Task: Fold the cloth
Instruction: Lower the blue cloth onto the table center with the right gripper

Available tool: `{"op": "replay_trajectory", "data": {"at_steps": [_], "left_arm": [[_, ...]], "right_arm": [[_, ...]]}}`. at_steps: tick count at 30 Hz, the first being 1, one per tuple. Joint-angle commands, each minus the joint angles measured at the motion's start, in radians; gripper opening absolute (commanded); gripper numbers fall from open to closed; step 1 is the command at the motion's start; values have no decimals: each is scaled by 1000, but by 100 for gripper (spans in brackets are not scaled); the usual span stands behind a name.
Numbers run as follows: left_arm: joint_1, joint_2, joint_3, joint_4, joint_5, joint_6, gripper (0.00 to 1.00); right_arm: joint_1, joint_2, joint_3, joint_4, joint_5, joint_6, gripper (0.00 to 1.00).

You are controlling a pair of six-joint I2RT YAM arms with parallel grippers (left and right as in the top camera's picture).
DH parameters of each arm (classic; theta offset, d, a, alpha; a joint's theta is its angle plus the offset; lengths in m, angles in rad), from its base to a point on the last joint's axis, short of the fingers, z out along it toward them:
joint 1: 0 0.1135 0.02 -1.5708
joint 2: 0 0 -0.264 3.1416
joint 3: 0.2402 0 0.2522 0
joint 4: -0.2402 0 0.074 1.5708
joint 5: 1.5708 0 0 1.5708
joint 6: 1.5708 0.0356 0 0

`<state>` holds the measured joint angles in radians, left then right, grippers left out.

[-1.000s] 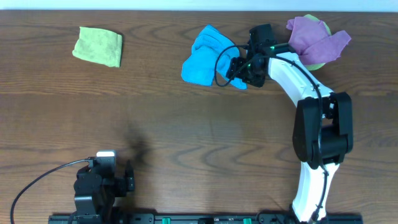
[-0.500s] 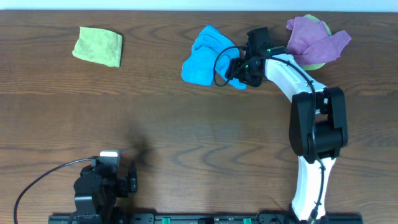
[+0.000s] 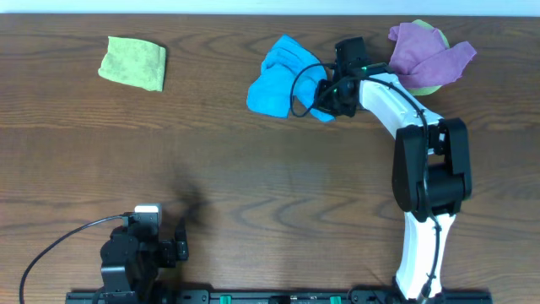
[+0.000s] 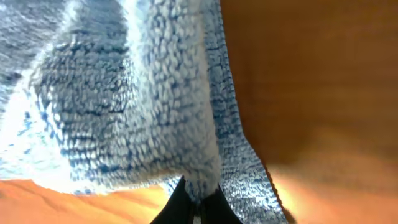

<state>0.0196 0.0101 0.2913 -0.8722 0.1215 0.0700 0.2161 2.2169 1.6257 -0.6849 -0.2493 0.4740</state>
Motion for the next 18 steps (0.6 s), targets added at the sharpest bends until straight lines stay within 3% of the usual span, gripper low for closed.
{"op": "replay_trajectory", "data": {"at_steps": [1,4,10,18], "left_arm": [[6,-6,-9,6,11,-30,95],[6,-6,-9,29,11,-108,95],[6,-6,-9,56,11,-432,95],[6,-6,-9,69,11,-637,95]], "right_arm": [[-9,-26,-3,-57,-5,-21,1],[-9,-66,-3,-148,26,-27,1],[-9,-156,-3,-358,209,-11,1],[-11,-201,-3,-458,412,24,1]]}}
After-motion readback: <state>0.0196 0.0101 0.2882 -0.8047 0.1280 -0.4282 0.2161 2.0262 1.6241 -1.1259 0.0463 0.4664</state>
